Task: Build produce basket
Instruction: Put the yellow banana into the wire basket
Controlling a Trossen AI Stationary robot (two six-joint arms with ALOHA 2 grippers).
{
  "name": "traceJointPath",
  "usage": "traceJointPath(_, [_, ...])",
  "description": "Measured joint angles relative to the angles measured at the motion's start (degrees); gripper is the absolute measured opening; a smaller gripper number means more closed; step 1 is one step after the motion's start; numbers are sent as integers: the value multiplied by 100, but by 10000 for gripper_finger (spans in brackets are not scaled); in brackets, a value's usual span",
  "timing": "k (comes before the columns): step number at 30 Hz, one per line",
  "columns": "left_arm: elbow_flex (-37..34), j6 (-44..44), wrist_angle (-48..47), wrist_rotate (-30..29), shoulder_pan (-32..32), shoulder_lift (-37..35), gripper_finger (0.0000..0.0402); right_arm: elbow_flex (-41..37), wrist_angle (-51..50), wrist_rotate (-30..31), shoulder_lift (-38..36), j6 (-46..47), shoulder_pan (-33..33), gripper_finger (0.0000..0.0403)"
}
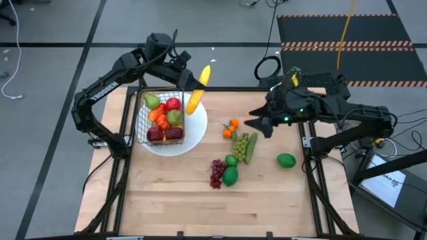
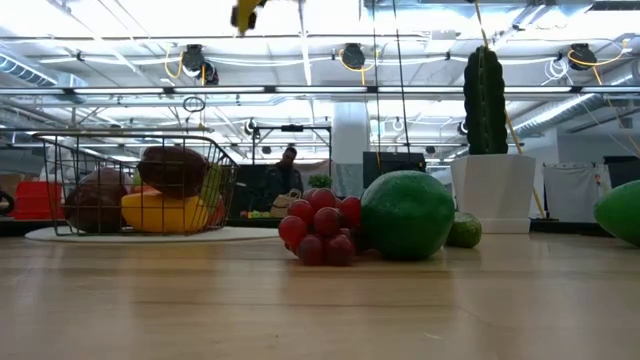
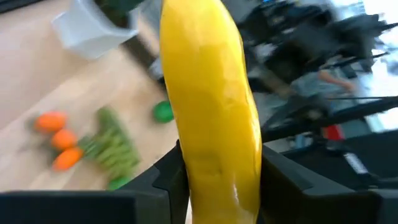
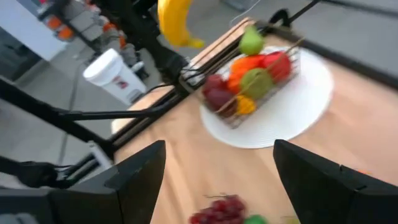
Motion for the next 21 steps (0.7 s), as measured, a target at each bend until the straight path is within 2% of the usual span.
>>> traceJointPath(7, [-4, 460, -1771, -871, 305, 15, 148, 0, -198, 4, -257, -788, -550, 290])
traceJointPath(14, [-4, 673, -3574, -2697, 428, 22, 147, 2, -236, 4, -233, -1649, -947, 290])
traceJointPath(17, [-4, 521, -3964, -3492, 433, 22, 147, 2, -240, 4, -227, -1995, -1088, 290])
traceJointPath(21, [-137, 420, -3845, -3928, 431, 22, 147, 2, -238, 4, -229, -2546, -1264, 290])
